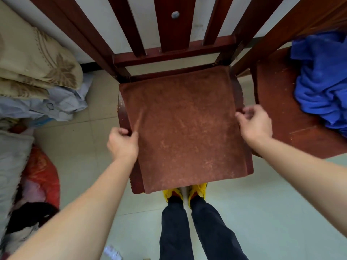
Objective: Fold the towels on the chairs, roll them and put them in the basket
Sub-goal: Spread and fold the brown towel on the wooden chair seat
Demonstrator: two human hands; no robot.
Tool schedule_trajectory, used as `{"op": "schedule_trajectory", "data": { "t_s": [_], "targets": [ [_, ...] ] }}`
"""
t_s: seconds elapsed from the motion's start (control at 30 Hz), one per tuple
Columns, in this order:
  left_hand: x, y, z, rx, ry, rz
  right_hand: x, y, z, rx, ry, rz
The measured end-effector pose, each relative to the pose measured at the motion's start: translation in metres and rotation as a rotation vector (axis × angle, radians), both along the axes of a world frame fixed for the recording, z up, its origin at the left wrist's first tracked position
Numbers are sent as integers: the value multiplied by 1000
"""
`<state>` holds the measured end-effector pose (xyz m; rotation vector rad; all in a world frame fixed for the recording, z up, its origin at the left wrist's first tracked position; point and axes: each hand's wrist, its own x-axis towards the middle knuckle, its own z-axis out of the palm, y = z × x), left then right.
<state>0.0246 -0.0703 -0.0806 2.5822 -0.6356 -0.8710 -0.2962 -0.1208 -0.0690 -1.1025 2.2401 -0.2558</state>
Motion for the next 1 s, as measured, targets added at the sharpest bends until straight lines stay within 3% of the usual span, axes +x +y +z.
{"op": "schedule_trajectory", "data": {
  "t_s": [0.1,0.2,0.33,0.43,0.53,0.8,1.0],
  "targets": [
    [-16,63,4,104,34,92,-17,67,-5,82,45,-102],
    [-30,119,1,227,95,308,-33,121,-13,196,50,-350],
    [-41,162,-10,336,333,563,-37,154,-27,341,-269,-625],
    [-47,167,-17,282,629,588,-34,153,-32,360,-471,-616],
    [-51,166,-20,276,750,602,-39,150,-33,403,-534,-629],
    [-54,171,-8,247,581,373,-53,157,-20,523,-592,-625],
    [-42,160,28,213,519,129,-49,154,3,406,-418,-350]
  ]
}}
